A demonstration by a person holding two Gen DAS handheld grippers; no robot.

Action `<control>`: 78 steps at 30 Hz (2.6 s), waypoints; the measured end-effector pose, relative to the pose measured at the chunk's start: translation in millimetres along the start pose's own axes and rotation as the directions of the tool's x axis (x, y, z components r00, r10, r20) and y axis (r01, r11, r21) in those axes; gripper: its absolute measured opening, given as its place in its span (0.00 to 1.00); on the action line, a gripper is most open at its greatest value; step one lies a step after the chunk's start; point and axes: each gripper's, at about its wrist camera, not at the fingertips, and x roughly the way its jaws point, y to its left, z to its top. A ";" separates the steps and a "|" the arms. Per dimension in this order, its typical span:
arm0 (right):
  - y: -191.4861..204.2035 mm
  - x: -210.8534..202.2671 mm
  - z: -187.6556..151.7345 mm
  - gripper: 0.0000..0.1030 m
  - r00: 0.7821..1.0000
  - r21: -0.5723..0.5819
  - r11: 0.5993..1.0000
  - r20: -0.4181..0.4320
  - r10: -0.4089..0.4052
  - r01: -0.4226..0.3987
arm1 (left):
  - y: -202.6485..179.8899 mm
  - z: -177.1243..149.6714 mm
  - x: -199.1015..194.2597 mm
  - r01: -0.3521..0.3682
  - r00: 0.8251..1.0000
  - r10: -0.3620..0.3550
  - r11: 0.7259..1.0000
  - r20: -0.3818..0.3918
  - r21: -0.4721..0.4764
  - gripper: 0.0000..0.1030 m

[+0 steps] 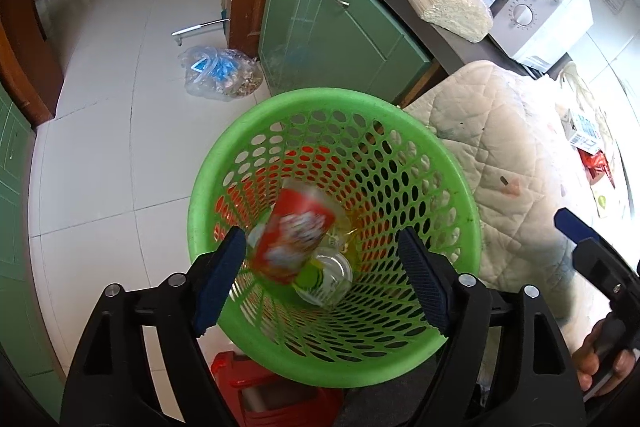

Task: Collect trash
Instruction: 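Carry both cups over the green basket and open both tools to drop them, then move the left tool to the milk carton while the right tool approaches the white paper cup, then grasp the milk carton with the left tool while the right tool grasps the white cup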

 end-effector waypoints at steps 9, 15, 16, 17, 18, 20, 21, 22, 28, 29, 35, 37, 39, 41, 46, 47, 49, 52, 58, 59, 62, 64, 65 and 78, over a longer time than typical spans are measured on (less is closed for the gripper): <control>-18.8 -33.3 -4.7 0.76 0.998 0.041 0.999 0.051 -0.024 0.022 | -14.0 1.1 -1.2 0.004 1.000 -0.004 1.000 -0.004 0.019 0.82; -40.7 -65.0 -8.2 0.76 0.993 0.071 0.995 0.089 -0.076 0.070 | -35.9 7.0 -2.4 0.022 1.000 -0.022 0.998 0.003 0.062 0.82; -45.6 -72.1 -9.3 0.76 0.991 0.077 0.994 0.098 -0.090 0.083 | -40.4 8.2 -2.4 0.027 1.000 -0.027 0.997 0.003 0.070 0.82; -50.9 -79.5 -10.6 0.76 0.989 0.083 0.992 0.106 -0.105 0.097 | -46.7 9.3 -2.2 0.031 0.999 -0.032 0.996 0.004 0.084 0.82; -55.1 -85.3 -11.7 0.76 0.987 0.087 0.990 0.111 -0.119 0.110 | -52.4 10.2 -1.9 0.033 0.999 -0.034 0.995 0.004 0.096 0.82; -67.5 -99.0 -13.3 0.76 0.980 0.095 0.984 0.119 -0.160 0.149 | -64.3 11.2 -0.5 0.041 0.999 -0.042 0.992 0.000 0.122 0.82; -73.4 -105.7 -14.6 0.76 0.976 0.099 0.980 0.121 -0.182 0.171 | -71.2 12.0 0.7 0.046 0.999 -0.046 0.990 -0.004 0.136 0.82; -82.6 -113.3 -14.6 0.76 0.970 0.104 0.975 0.124 -0.207 0.195 | -78.3 13.0 1.9 0.049 0.999 -0.049 0.988 -0.006 0.150 0.82; -131.4 -158.6 -16.2 0.76 0.927 0.143 0.932 0.129 -0.352 0.334 | -112.6 19.3 7.3 0.077 0.997 -0.075 0.975 -0.019 0.210 0.82; -138.6 -164.3 -15.8 0.76 0.920 0.146 0.925 0.128 -0.369 0.351 | -117.3 19.8 8.0 0.079 0.997 -0.076 0.973 -0.020 0.219 0.82; -191.6 -202.5 2.8 0.76 0.865 0.139 0.867 0.095 -0.493 0.479 | -156.7 26.8 15.6 0.092 0.996 -0.086 0.950 -0.032 0.298 0.82; -207.7 -208.4 11.0 0.76 0.840 0.111 0.842 0.072 -0.537 0.529 | -170.3 29.9 18.5 0.102 0.995 -0.095 0.940 -0.038 0.325 0.82; -226.1 -215.5 19.3 0.76 0.822 0.074 0.822 0.040 -0.569 0.565 | -187.6 34.3 20.7 0.112 0.994 -0.105 0.925 -0.039 0.363 0.82; -242.3 -216.5 26.2 0.76 0.807 0.029 0.807 0.004 -0.591 0.590 | -205.1 39.9 22.4 0.123 0.992 -0.118 0.907 -0.037 0.404 0.82; -270.2 -209.9 39.6 0.76 0.782 -0.079 0.786 -0.075 -0.619 0.614 | -254.6 55.8 25.5 0.134 0.989 -0.145 0.843 -0.020 0.521 0.82; -276.9 -206.2 42.6 0.76 0.773 -0.102 0.778 -0.095 -0.628 0.620 | -266.7 59.4 26.3 0.136 0.988 -0.153 0.823 -0.015 0.551 0.82; -290.5 -198.8 46.8 0.76 0.767 -0.136 0.779 -0.138 -0.627 0.612 | -290.7 66.2 28.5 0.156 0.983 -0.185 0.774 -0.016 0.614 0.82; -305.4 -189.9 48.8 0.76 0.745 -0.182 0.769 -0.189 -0.640 0.613 | -322.6 74.2 31.3 0.172 0.975 -0.219 0.711 -0.017 0.682 0.82; -327.5 -182.4 48.7 0.75 0.723 -0.216 0.761 -0.236 -0.649 0.612 | -393.2 90.3 49.8 0.219 0.956 -0.286 0.567 -0.060 0.794 0.87; -329.4 -182.3 48.5 0.75 0.719 -0.225 0.758 -0.240 -0.652 0.612 | -405.6 92.5 54.6 0.229 0.952 -0.299 0.539 -0.071 0.811 0.88; -334.2 -181.2 48.9 0.72 0.702 -0.263 0.745 -0.252 -0.667 0.613 | -434.0 97.9 69.4 0.240 0.946 -0.312 0.480 -0.092 0.844 0.90; -337.0 -181.0 49.8 0.69 0.693 -0.277 0.739 -0.260 -0.672 0.613 | -449.3 99.8 80.3 0.244 0.944 -0.313 0.439 -0.108 0.864 0.90; -337.9 -180.9 50.3 0.68 0.689 -0.285 0.737 -0.262 -0.675 0.613 | -457.9 100.5 87.0 0.239 0.945 -0.307 0.417 -0.112 0.877 0.90; -349.1 -180.8 48.7 0.58 0.659 -0.339 0.704 -0.257 -0.707 0.624 | -524.3 102.9 143.8 0.255 0.934 -0.311 0.236 -0.176 0.938 0.91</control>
